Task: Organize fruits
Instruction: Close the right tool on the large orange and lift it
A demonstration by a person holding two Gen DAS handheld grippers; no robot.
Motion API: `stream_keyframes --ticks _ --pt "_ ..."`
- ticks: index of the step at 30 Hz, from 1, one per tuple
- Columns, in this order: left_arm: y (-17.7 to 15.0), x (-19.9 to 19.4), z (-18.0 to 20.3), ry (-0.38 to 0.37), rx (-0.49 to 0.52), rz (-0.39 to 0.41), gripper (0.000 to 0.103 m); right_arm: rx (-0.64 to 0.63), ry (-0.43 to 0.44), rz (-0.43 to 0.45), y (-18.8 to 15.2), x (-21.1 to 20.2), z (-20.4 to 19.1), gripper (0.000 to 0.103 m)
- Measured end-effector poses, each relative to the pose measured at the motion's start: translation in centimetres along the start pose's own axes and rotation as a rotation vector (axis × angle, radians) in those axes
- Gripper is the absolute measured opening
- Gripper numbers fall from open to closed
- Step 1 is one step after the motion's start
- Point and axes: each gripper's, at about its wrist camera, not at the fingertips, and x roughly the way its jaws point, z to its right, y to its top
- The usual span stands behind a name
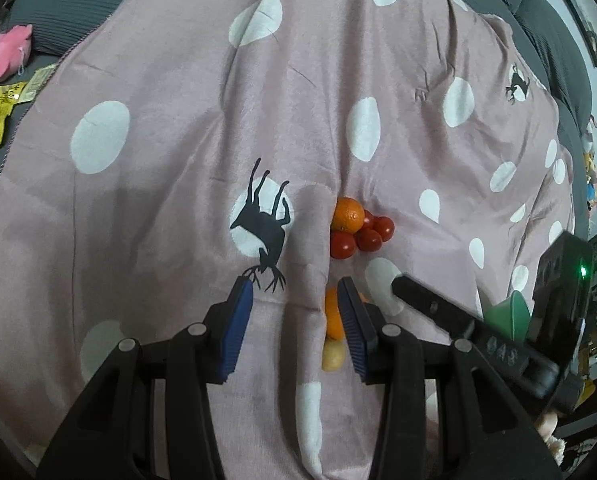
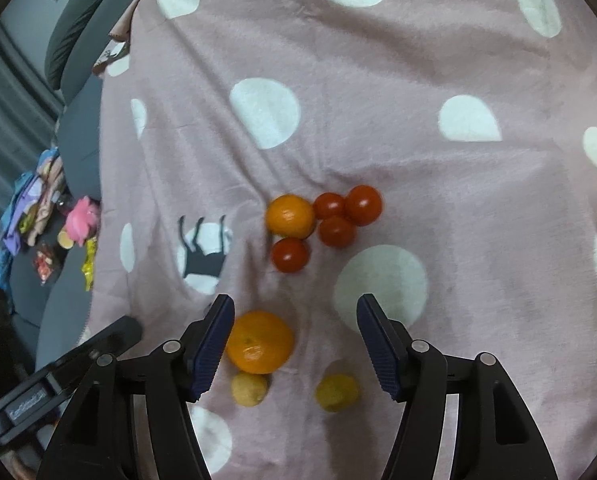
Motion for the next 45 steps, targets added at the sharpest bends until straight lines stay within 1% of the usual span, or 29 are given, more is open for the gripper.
stream_keyframes --ticks 2,4,5,6,7,8,9,12,13,15,16,18,21,23,25,26,29,33,37,39,41,45 --pt "1.1 0.5 0.1 -0.002 -0.007 -0.015 0.042 -0.021 0.042 -0.039 -0.3 0.8 -0.8 0.065" --pt "2.3 0.9 0.2 -0.023 -0.011 -0.026 0.042 -0.049 0.060 -0.082 -0.8 1.9 -1.7 0.065" --pt "2.7 1.1 0.3 -0.014 -0.011 -0.029 0.042 -0.058 0.057 -0.097 -0.9 2.5 -2.0 0.065" --pt "3.2 1.4 0.7 0.023 0.005 -0.030 0.042 -0.065 0.050 -0.107 -1.1 2.9 -2.2 0.065" --pt "3.9 1.7 1.5 0.066 0.046 -0.023 0.042 -0.075 0.037 -0.112 -1.3 3.5 -2.3 0.065" --pt "4.4 1.9 2.1 0.076 0.080 -0.017 0.042 -0.079 0.029 -0.111 -1.4 3.8 -2.4 0.064" --pt "4.9 2.2 2.6 0.070 0.103 -0.016 0.042 -0.080 0.019 -0.116 -1.6 4.2 -2.3 0.060" --pt "6.4 3.9 3.6 0.014 0.103 -0.061 0.042 -0.026 0.079 -0.111 -1.8 4.6 -1.3 0.048" --pt "6.8 4.7 4.1 0.003 0.104 -0.080 0.041 0.001 0.101 -0.120 -1.7 4.5 -0.8 0.047" --pt "7.3 5.9 5.0 -0.009 0.115 -0.107 0.038 0.036 0.112 -0.131 -1.6 4.2 -0.1 0.047" --pt "7.4 6.7 5.6 -0.014 0.128 -0.128 0.036 0.047 0.103 -0.131 -1.5 3.6 0.5 0.047" --pt "7.5 7.7 6.4 -0.021 0.150 -0.149 0.035 0.052 0.071 -0.108 -1.3 2.4 1.4 0.047" --pt "7.3 9.7 7.6 0.021 0.188 -0.175 0.034 0.043 -0.049 -0.046 -0.8 -0.4 3.3 0.047" --pt "7.1 10.9 7.8 0.052 0.199 -0.198 0.033 0.030 -0.157 -0.008 -0.7 -2.2 4.7 0.047" --pt "6.8 11.9 8.0 0.082 0.211 -0.208 0.033 0.025 -0.239 0.004 -0.9 -3.5 6.0 0.047" --pt "6.7 12.2 8.0 0.101 0.217 -0.207 0.033 0.028 -0.256 0.000 -1.1 -3.8 6.6 0.047" --pt "6.5 12.8 8.0 0.165 0.241 -0.183 0.033 0.045 -0.272 -0.026 -1.9 -4.2 8.2 0.047" --pt "6.7 13.3 8.2 0.197 0.247 -0.172 0.034 0.057 -0.253 -0.022 -2.5 -4.4 9.6 0.047" --pt "6.4 13.7 8.7 0.244 0.276 -0.157 0.037 0.024 -0.252 -0.029 -2.9 -4.4 8.5 0.047" --pt "6.4 13.9 8.7 0.256 0.279 -0.151 0.038 0.012 -0.257 -0.029 -2.9 -4.2 8.1 0.047" --pt "6.3 14.1 8.7 0.262 0.263 -0.145 0.039 0.000 -0.255 -0.026 -2.8 -4.0 8.4 0.047" --pt "5.7 14.9 9.6 0.303 0.283 -0.127 0.042 -0.009 -0.259 -0.036 -2.8 -3.8 8.6 0.047"
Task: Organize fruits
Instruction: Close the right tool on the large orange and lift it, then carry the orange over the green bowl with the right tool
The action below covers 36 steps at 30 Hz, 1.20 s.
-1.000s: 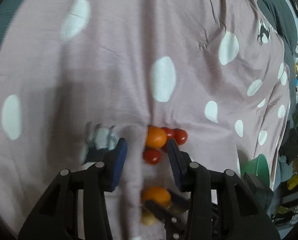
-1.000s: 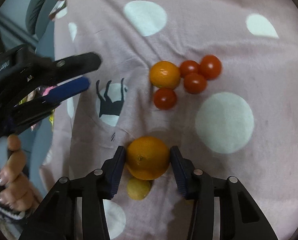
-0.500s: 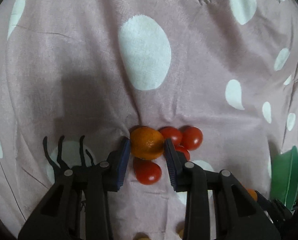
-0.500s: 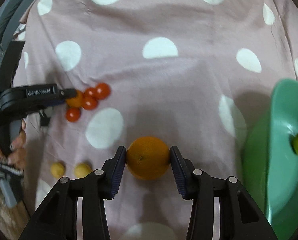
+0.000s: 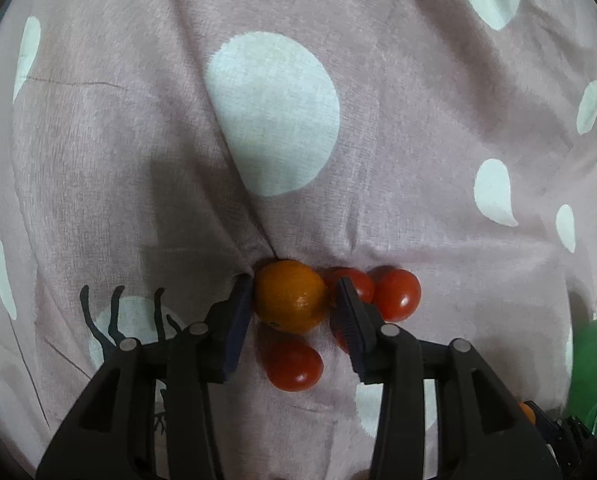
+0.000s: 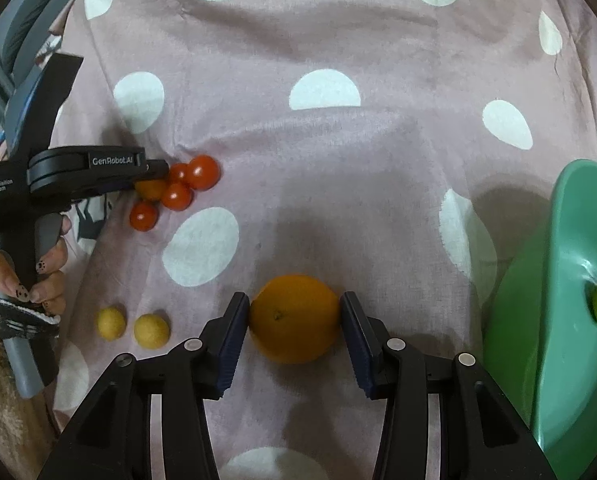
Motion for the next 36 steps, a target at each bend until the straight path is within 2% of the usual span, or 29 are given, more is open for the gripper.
stream_keyframes --ticks 4,7,11,15,20,24,28,32,36 --pt "-0.3 0.3 0.3 0.037 -0.011 0.028 0.037 0.001 0.011 -0.005 -0.1 0.6 -0.1 0.047" --pt "-0.9 -0.2 0.0 0.034 -0.016 0.044 0.036 -0.018 0.006 0.013 -0.2 0.5 -0.4 0.047" --pt "-2.5 -1.3 -0.1 -0.014 -0.027 0.049 0.035 -0.017 0.023 0.022 -0.2 0.1 -0.5 0.046" --pt "-4.0 -4.0 -0.4 -0.016 -0.021 0.100 0.036 -0.011 0.033 0.065 0.0 -1.7 -0.2 0.046" --pt "-6.1 -8.3 0.3 -0.057 0.001 0.175 0.036 0.010 0.065 0.130 0.5 -5.0 0.6 0.046" --pt "-7.2 -11.4 1.8 -0.066 0.028 0.239 0.036 0.027 0.073 0.188 0.8 -7.4 1.4 0.046" --pt "-7.7 -14.0 5.5 -0.105 0.063 0.291 0.036 0.059 0.073 0.246 1.0 -9.6 2.8 0.046" --pt "-8.5 -15.8 9.0 -0.147 0.104 0.330 0.036 0.106 0.062 0.304 0.9 -11.9 5.0 0.047" --pt "-9.2 -16.9 12.0 -0.184 0.154 0.347 0.036 0.155 0.048 0.326 0.5 -13.2 7.0 0.047"
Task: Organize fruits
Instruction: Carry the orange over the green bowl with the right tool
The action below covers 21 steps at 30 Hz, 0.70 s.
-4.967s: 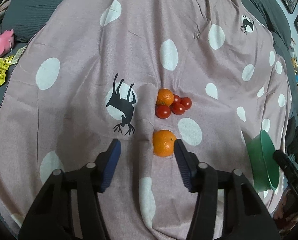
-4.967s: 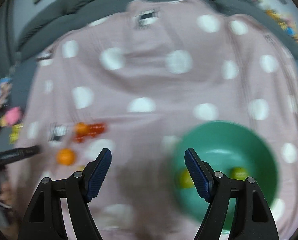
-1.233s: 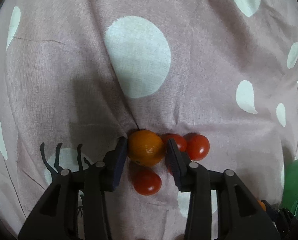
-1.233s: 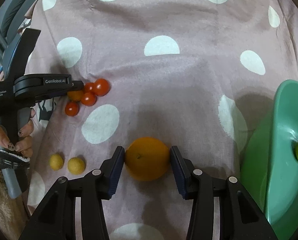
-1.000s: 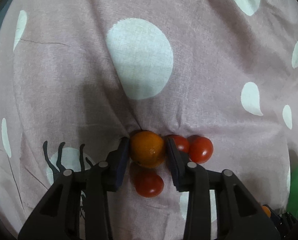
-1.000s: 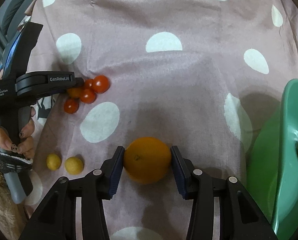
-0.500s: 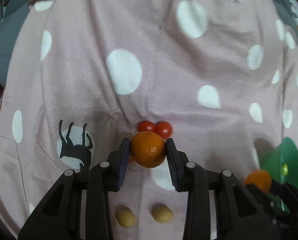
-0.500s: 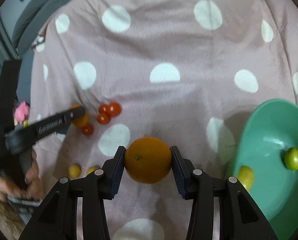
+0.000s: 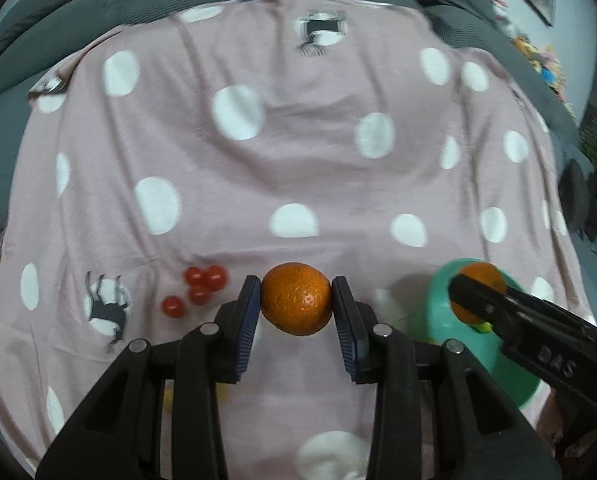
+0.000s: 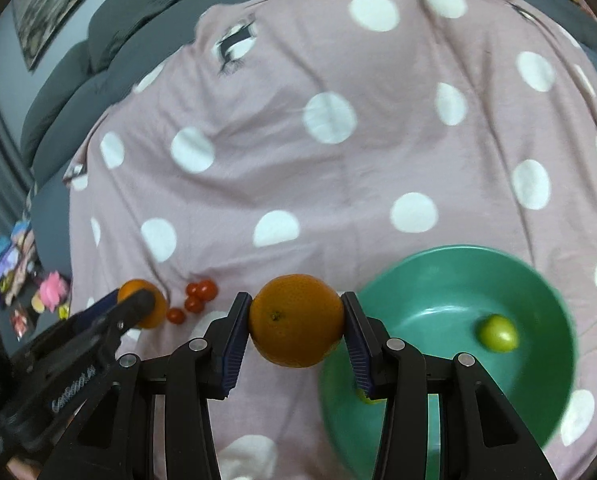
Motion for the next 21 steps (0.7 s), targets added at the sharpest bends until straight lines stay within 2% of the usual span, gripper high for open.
stream_keyframes --ticks 3,9,16,21 --pt "-0.2 0.0 2.5 -0.046 0.025 -0.006 0.036 0.046 -0.005 0.006 0.3 -0.9 1.7 0.047" --pt "-0.4 0.9 7.1 -0.142 0.065 -0.041 0.036 0.094 -0.076 0.042 0.7 -2.5 4.6 0.047" --pt "-1.4 2.5 10.9 -0.226 0.092 -0.112 0.036 0.160 -0.137 0.031 0.8 -3.3 8.6 0.047" --pt "-2.1 3.7 12.7 -0.260 0.106 -0.162 0.036 0.195 -0.182 -0.022 0.4 -2.3 10.6 0.047"
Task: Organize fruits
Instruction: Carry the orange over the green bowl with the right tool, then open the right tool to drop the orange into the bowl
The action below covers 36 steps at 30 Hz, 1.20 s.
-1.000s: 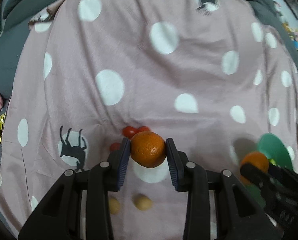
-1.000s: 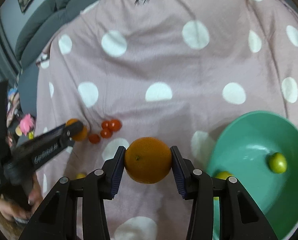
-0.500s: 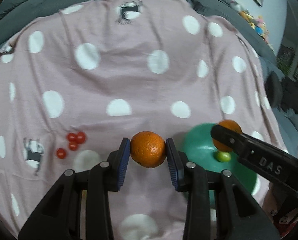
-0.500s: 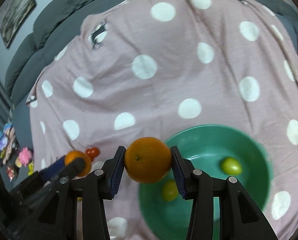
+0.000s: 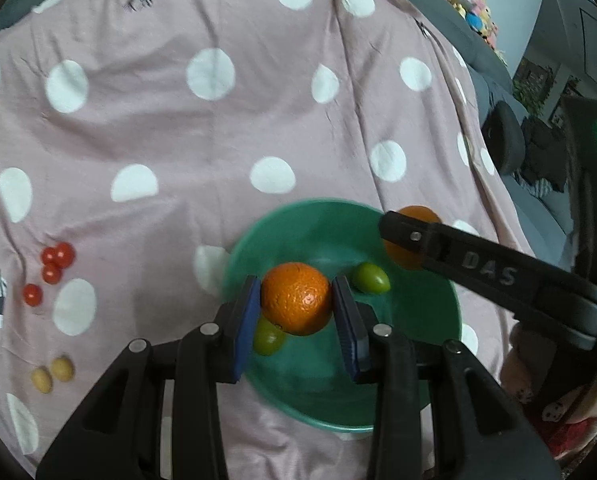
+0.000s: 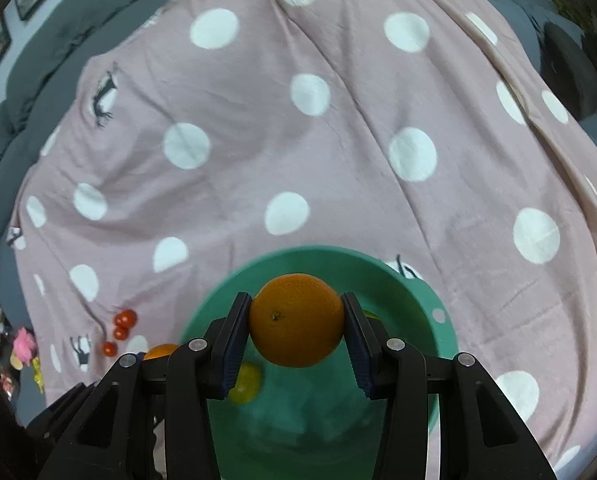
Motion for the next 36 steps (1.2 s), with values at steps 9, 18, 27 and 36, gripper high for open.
stream_keyframes --ticks 9,18,27,36 --pt "-1.2 2.6 1.1 -0.040 0.003 -0.087 0.036 -0.009 -0.050 -0.096 -0.8 3.0 0.7 0.047" --pt "-1.5 3.5 0.8 -0.054 -0.024 -0.132 0.037 0.006 -0.077 -0.134 -1.0 4.1 1.6 0.047" --pt "-1.1 0.2 -0.4 -0.088 -0.052 -0.077 0.067 0.022 -0.014 -0.070 -0.6 2.3 1.1 0.074" --pt "-2.2 -7.4 -8.4 0.029 -0.151 0.063 0.070 -0.084 0.083 0.044 -1.1 -0.9 -4.4 0.073"
